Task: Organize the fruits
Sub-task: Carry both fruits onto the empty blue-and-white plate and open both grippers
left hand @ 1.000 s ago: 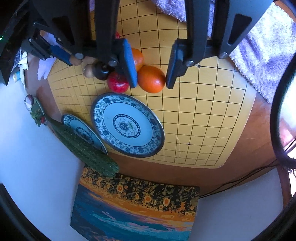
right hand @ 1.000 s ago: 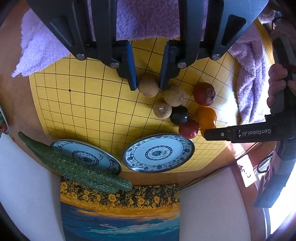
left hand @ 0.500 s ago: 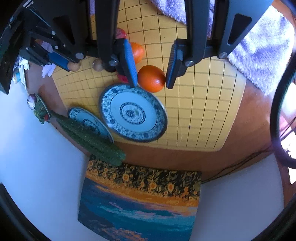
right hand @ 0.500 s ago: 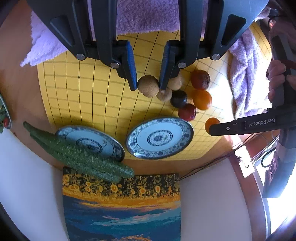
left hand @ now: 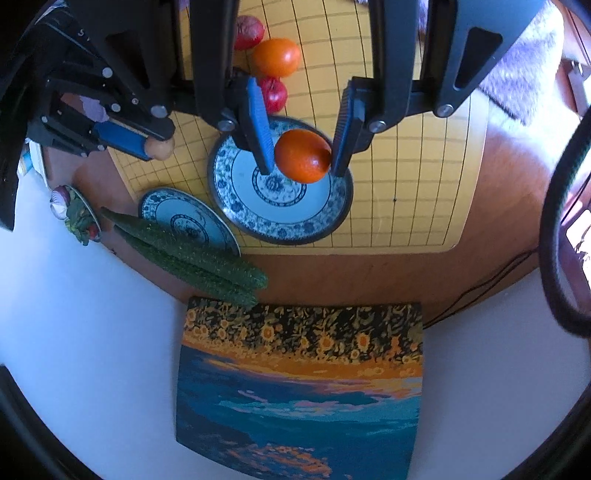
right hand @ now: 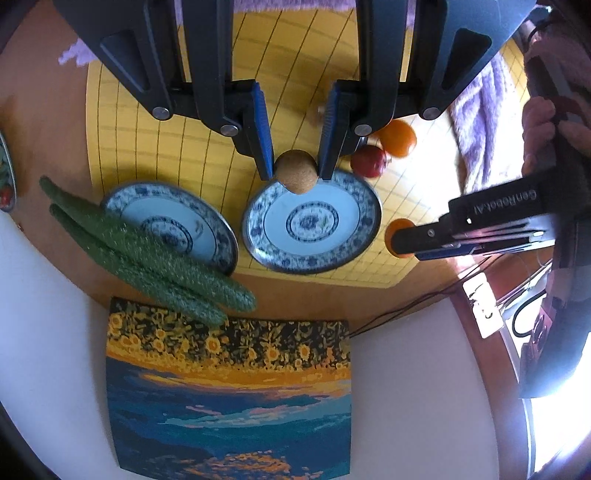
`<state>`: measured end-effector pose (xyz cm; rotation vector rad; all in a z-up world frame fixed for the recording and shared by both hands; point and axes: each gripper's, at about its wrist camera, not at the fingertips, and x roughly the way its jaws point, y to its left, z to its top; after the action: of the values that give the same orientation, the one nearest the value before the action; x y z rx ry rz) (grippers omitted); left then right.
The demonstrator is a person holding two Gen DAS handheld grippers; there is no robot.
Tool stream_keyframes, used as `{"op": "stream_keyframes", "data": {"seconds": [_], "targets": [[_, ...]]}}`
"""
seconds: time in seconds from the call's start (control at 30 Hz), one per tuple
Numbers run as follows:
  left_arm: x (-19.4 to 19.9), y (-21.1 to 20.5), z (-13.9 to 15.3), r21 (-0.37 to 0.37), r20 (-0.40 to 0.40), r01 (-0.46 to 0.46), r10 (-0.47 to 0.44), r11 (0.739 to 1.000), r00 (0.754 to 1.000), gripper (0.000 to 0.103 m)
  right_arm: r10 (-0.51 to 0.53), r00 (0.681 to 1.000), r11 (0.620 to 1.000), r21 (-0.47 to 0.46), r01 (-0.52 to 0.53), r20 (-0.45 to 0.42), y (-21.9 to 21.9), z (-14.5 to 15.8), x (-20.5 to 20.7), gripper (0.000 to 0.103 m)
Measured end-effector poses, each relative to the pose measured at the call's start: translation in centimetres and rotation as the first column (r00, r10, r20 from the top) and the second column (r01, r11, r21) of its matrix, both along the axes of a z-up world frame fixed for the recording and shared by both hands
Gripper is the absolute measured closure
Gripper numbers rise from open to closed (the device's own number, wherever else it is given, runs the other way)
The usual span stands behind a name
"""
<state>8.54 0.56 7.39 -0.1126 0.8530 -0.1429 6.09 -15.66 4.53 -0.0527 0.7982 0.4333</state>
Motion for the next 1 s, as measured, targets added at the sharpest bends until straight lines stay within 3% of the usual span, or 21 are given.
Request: {"op": "stream_keyframes", "data": {"seconds": [0.47,0.73,1.0], "targets": [[5.8,-1.5,-2.2,0.041,-0.012,0.027,-0.027,0.999,1.0,0.07,-0.017,0.999,1.0,0.016,0.018,-0.035,1.5,-1.8,6.3,0.077],[7.8,-1.3,-4.6,0.028,-0.077,0.022,-0.019,0.999,0.997,0.07,-0.02,0.998,1.0,0.014,0.021,-0.058,2.1,-3.2,7.6,0.077],[8.5,-2.1,-4.6,0.073,-0.049,0.037,-0.034,0.997,0.998,0.07,-0.035,0.998,0.999,-0.025,0.034,-0.055,2.0,-3.5,8.1,0.077]]}}
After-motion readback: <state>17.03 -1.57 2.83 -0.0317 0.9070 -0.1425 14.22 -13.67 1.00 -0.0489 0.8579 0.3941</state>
